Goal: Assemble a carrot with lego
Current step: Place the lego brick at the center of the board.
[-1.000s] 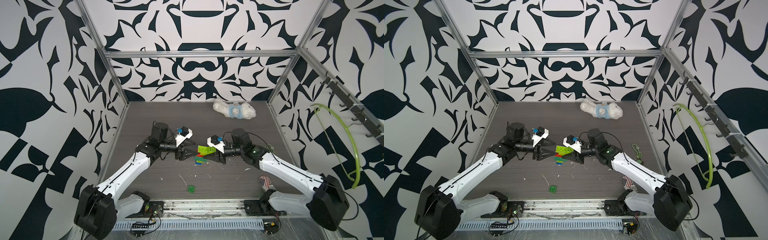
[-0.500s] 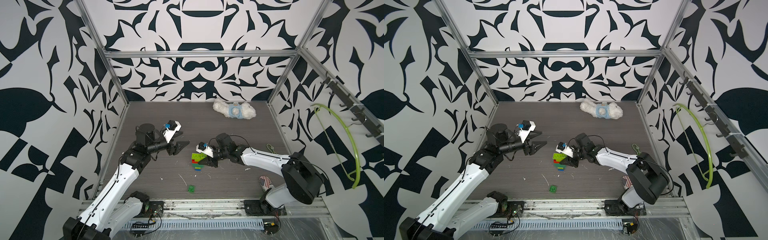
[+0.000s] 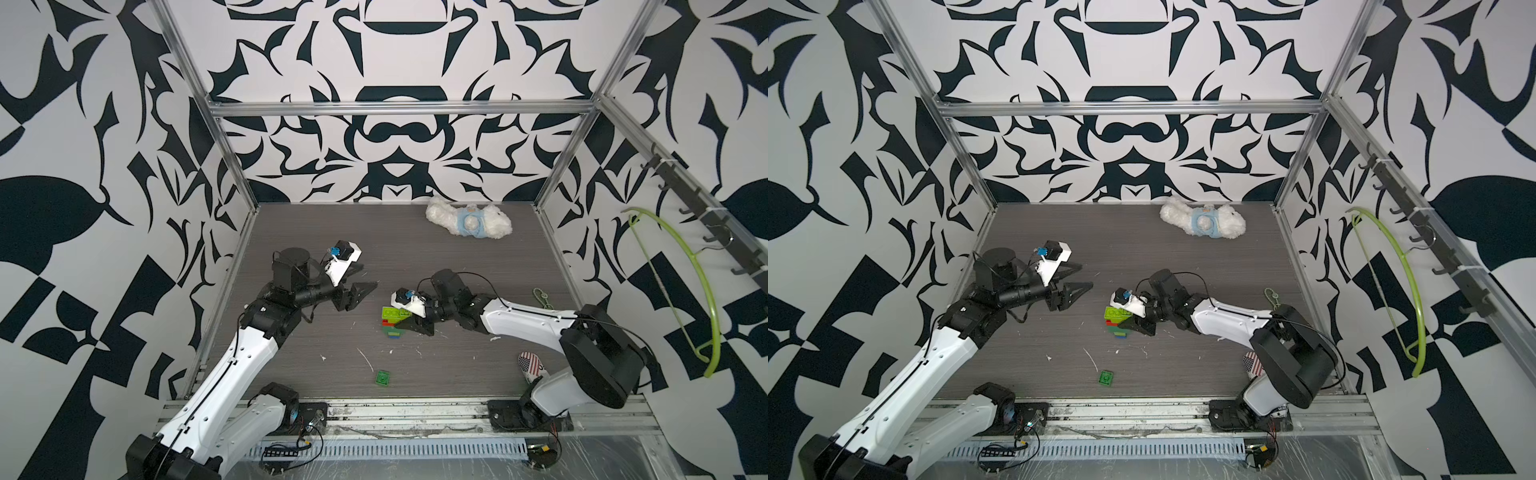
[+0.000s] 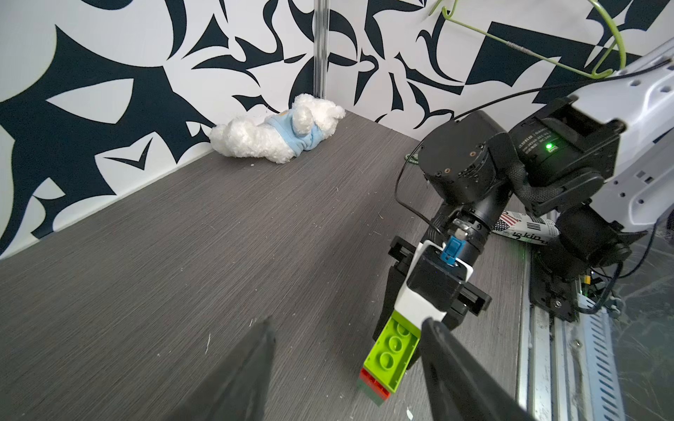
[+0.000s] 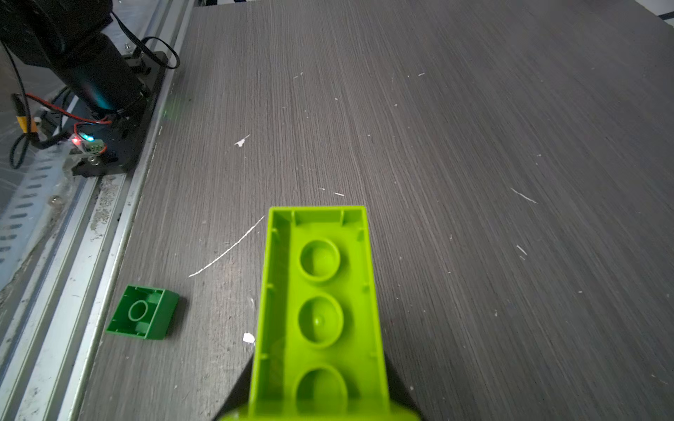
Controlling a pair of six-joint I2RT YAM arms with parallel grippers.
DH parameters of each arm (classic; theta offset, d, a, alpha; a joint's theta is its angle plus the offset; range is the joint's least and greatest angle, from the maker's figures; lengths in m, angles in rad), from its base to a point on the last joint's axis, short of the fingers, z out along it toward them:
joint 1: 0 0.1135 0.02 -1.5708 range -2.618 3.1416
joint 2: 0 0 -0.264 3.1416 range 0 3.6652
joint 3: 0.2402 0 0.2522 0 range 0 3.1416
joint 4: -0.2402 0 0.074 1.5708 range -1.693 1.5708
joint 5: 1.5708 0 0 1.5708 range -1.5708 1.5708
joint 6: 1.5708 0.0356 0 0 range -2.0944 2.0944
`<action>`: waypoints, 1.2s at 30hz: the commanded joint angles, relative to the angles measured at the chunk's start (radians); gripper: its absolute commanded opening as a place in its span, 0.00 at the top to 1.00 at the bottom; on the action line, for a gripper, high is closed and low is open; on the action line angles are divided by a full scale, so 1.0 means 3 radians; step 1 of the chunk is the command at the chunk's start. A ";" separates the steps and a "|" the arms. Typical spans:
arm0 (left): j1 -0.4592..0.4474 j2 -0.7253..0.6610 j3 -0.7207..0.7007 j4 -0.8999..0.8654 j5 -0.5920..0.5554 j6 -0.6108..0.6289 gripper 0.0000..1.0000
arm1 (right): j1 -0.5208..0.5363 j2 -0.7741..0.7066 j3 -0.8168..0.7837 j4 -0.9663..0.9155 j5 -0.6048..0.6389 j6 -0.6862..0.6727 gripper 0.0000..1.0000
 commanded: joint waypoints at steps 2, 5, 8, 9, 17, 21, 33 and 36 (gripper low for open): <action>0.0014 -0.0019 0.0039 -0.0061 0.0015 0.0000 0.30 | 0.0017 -0.0096 -0.0027 0.0034 0.0050 -0.0080 0.58; 0.0014 -0.0014 0.0042 -0.0078 0.0012 0.0009 0.31 | 0.0015 -0.0094 -0.0023 0.0031 0.0060 -0.0066 0.52; 0.0014 -0.0023 0.0050 -0.0111 0.0011 0.0020 0.31 | 0.0016 -0.0105 -0.0017 0.0030 0.0085 -0.0056 0.47; 0.0014 -0.0029 0.0050 -0.0115 0.0008 0.0022 0.31 | 0.0015 -0.0117 -0.0017 0.0026 0.0099 -0.0041 0.46; 0.0014 -0.0033 0.0106 -0.0283 -0.0024 -0.0026 0.31 | 0.0010 -0.0405 -0.0113 -0.0163 0.0336 0.0021 0.26; 0.0014 -0.0077 0.0139 -0.0445 0.0045 -0.0098 0.31 | 0.0004 -0.0694 -0.0228 -0.0286 0.0474 0.0135 0.15; 0.0019 -0.0081 0.0432 -0.0971 -0.0650 -0.0767 0.32 | 0.0621 -0.1964 0.0197 -0.1768 0.1875 0.1406 0.24; -0.0014 -0.0045 0.0424 -0.1347 -0.0033 -0.0290 0.36 | 0.1097 -0.1897 0.0282 -0.1947 0.2250 0.1477 0.24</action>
